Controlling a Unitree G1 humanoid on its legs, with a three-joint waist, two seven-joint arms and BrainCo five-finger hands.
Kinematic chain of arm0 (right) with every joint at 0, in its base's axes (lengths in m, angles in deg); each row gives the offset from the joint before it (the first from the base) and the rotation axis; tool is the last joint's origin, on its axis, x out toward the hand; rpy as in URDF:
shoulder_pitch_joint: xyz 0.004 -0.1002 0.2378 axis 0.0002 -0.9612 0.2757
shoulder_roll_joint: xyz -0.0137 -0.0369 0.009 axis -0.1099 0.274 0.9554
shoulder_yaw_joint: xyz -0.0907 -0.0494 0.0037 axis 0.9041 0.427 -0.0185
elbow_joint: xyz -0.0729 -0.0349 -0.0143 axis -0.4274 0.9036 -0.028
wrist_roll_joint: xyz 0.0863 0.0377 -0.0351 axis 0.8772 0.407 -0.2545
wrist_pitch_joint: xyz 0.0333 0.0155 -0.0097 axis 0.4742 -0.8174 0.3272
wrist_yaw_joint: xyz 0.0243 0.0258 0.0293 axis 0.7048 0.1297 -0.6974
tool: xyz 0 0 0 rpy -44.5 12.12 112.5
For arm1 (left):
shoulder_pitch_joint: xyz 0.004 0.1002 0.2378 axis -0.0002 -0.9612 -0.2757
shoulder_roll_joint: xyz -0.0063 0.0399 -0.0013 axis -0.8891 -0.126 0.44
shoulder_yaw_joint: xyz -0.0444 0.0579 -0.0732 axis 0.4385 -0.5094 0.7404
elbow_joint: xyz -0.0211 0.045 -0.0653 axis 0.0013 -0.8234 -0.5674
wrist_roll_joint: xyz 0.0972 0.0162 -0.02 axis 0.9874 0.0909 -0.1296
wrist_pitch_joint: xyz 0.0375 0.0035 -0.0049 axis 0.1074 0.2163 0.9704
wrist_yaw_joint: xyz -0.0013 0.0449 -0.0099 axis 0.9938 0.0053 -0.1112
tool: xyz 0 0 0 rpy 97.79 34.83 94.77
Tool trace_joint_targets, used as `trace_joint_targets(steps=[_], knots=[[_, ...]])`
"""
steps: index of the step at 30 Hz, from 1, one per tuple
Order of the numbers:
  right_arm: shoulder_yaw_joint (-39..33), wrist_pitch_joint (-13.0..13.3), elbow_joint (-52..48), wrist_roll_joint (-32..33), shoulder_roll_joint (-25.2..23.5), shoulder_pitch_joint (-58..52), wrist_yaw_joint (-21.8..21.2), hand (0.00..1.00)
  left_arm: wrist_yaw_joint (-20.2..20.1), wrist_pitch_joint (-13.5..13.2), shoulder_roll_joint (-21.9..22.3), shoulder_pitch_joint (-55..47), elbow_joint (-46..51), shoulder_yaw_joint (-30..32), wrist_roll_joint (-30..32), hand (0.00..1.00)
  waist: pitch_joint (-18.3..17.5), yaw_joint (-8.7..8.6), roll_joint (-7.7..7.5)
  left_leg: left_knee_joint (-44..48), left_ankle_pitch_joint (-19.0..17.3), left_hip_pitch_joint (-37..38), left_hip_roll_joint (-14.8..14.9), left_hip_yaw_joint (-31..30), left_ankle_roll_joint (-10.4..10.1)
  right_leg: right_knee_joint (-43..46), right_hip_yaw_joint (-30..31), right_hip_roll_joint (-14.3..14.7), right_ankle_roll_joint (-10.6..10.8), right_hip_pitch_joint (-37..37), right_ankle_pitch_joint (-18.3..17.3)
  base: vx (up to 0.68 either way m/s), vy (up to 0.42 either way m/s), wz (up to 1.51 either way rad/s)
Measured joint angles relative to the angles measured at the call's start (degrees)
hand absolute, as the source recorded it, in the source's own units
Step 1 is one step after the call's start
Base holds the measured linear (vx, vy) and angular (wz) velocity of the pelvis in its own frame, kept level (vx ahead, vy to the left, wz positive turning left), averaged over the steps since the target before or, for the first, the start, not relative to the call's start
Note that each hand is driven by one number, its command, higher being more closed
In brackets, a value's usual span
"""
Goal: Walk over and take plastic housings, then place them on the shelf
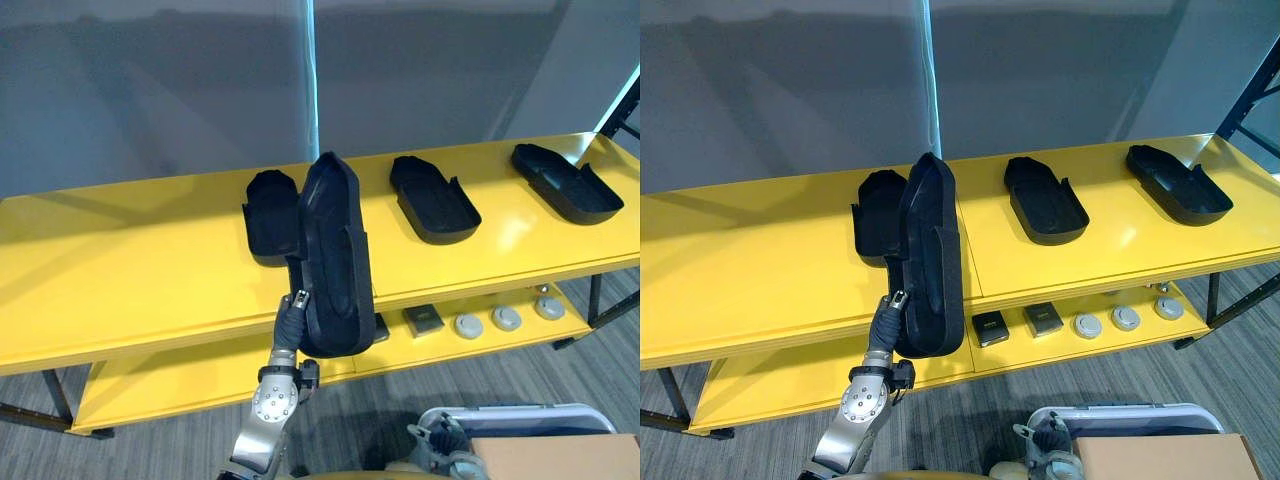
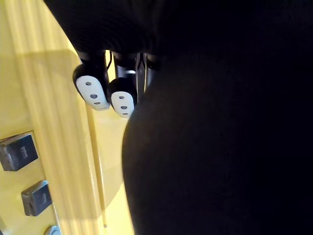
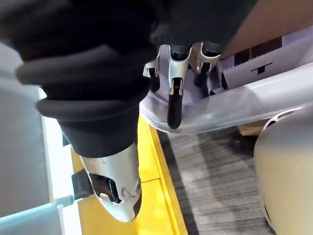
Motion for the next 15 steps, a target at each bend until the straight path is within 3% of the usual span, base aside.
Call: trace_joint_targets(steps=[5,8,9,12,15], knots=[[0.8,0.1,0.0,-0.5,-0.6,-0.5,0.0,0.00,-0.1,0.0,-0.1,-0.4,0.0,-0.5,0.0,1.00,-0.8,0.30,-1.26,-3.3,0.6,0.4,-0.1,-0.2,-0.7,-1.3,-0.1,0.4,0.0,-0.3,0.0,-0.06,-0.023,0.10],[0.9,0.1,0.0,-2.1,-0.3,-1.0,0.4,0.00,-0.1,0.0,-0.2,-0.6,0.0,-0.9,0.0,1.00,-0.9,0.40,-1.76,2.4,0.2,-4.3,0.6,-0.4,-0.1,-0.9,-1.2,0.2,0.1,-1.4,-0.1,-0.03,0.000,0.33],[0.6,0.1,0.0,-3.5,0.2,-0.5,1.0,0.00,0.1,0.0,0.1,-0.1,0.1,-0.8,0.0,1.00,-0.8,0.52,-1.57,9.0,-1.9,-9.5,2.7,4.8,1.9,0.7,-2.8,-0.5,0.2,-4.1,-0.1,-0.05,0.007,0.36],[0.4,-0.3,0.8,-5.8,0.7,0.1,2.8,0.00,0.2,0.1,0.3,0.5,0.1,-0.7,-0.1,1.00,-0.1,0.70,-1.89,21.0,-5.1,-13.7,7.5,11.5,4.7,6.0,-3.3,-2.8,-0.3,-7.8,-0.5,-0.04,0.092,0.19],[-0.6,-0.3,1.2,-7.6,1.3,0.7,2.9,0.00,0.2,0.1,1.0,0.5,0.4,-0.8,-0.4,1.00,0.4,-0.35,-2.94,30.9,-9.1,-15.4,11.2,11.2,2.5,11.2,-2.8,-6.9,2.0,-9.4,-2.8,-0.02,0.214,0.13]])
